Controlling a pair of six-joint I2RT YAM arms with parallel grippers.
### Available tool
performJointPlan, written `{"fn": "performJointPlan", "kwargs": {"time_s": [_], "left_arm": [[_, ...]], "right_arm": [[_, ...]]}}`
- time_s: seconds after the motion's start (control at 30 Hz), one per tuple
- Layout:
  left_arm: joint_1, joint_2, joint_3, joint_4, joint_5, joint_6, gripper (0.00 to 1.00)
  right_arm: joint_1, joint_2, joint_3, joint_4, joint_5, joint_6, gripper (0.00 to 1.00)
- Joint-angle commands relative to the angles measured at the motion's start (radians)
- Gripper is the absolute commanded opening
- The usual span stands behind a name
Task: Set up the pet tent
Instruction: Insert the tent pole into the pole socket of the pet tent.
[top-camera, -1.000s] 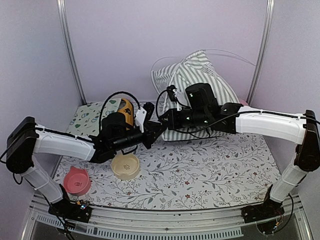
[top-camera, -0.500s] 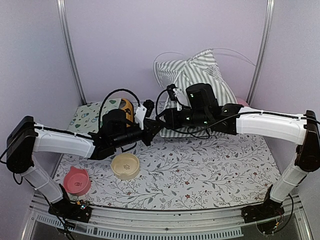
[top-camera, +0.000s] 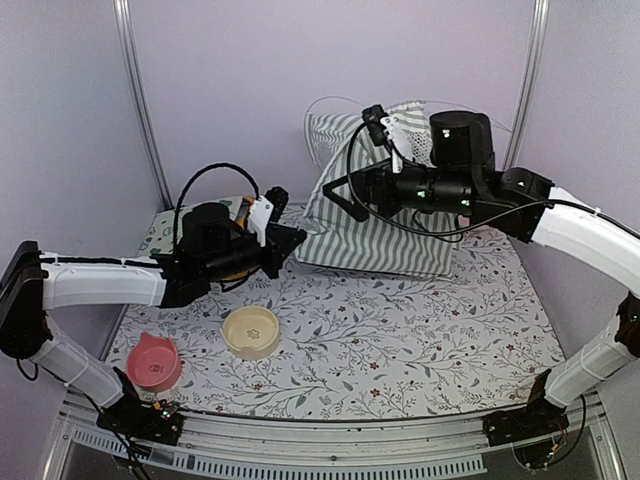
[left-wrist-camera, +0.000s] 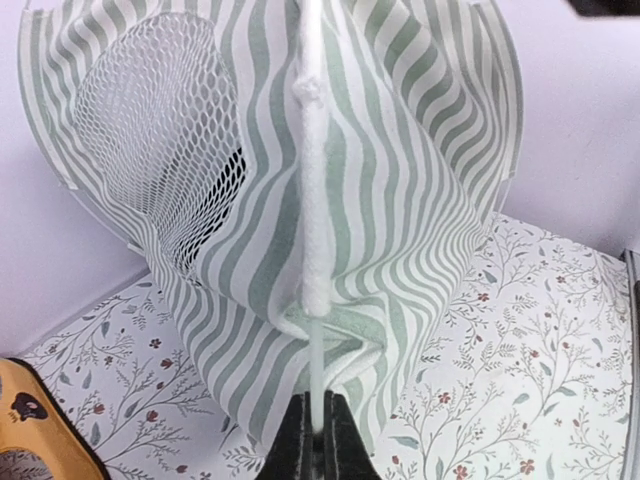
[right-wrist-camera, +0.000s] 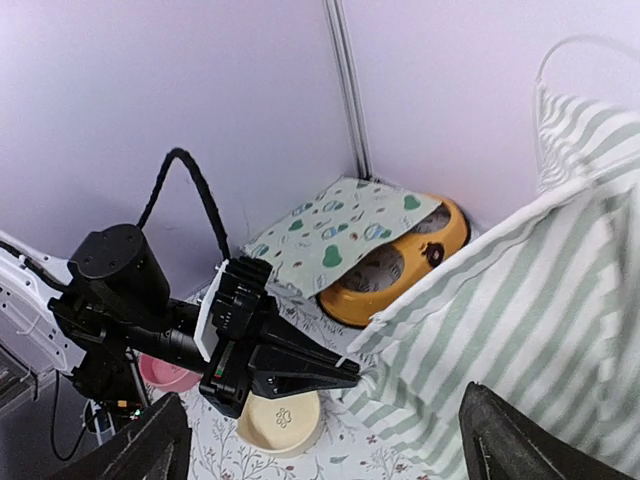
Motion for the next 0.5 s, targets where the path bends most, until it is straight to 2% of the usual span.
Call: {"fn": "performJointPlan", "kwargs": {"time_s": [0.0, 0.1, 0.23, 0.33, 0.47], "left_arm": [[0.054, -0.071, -0.002, -0.039, 0.079, 0.065, 0.0], [0.074, -0.09, -0.003, -0.067, 0.134, 0.075, 0.0], [0.081, -0.092, 0.001, -0.086, 0.174, 0.078, 0.0], [0.082, -0.088, 0.009, -0.095, 0.182, 0.076, 0.0], [0.082, -0.091, 0.014, -0.103, 0.18, 0.074, 0.0]], "right_arm": [[-0.07, -0.13, 0.05, -0.076, 0.09, -0.134, 0.98], [-0.219, -0.174, 0.045, -0.086, 0.024, -0.143, 0.99], [-0.361, -0.132, 0.07, -0.084, -0.045, -0.168, 0.98], [-0.374, -0.058, 0.122, -0.093, -0.092, -0.249, 0.96], [-0.374, 0.038, 0.231, -0.161, -0.073, -0.332, 0.94]]}}
